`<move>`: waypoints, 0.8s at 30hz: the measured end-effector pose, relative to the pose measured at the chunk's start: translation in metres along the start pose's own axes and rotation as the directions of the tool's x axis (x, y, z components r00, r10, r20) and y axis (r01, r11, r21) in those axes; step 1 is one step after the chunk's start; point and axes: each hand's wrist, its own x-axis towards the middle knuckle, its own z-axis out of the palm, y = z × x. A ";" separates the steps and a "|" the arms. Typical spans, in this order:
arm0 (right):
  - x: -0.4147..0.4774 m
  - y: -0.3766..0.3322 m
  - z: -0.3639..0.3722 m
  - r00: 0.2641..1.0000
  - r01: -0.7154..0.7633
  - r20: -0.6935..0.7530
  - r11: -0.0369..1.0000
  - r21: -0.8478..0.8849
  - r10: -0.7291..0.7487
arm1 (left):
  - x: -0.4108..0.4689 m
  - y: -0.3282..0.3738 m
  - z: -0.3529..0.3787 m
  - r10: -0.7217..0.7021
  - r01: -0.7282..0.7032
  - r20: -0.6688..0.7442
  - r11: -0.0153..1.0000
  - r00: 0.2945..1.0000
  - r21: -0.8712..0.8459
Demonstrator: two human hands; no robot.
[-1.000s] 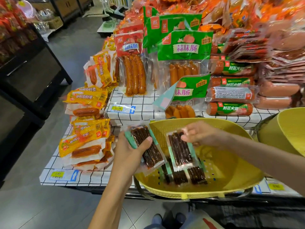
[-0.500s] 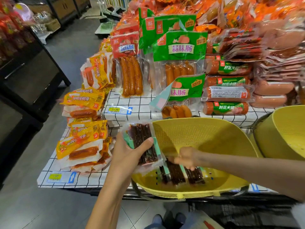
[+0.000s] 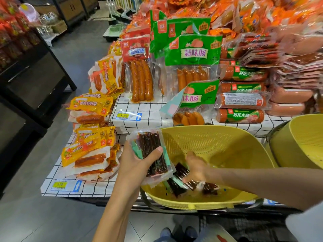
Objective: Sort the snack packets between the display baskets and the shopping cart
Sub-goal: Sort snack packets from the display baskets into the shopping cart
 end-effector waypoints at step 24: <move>-0.088 -0.004 -0.054 0.756 -0.024 0.051 0.050 0.998 -0.653 | -0.009 0.028 0.030 -0.099 0.113 0.544 0.994 0.833 0.008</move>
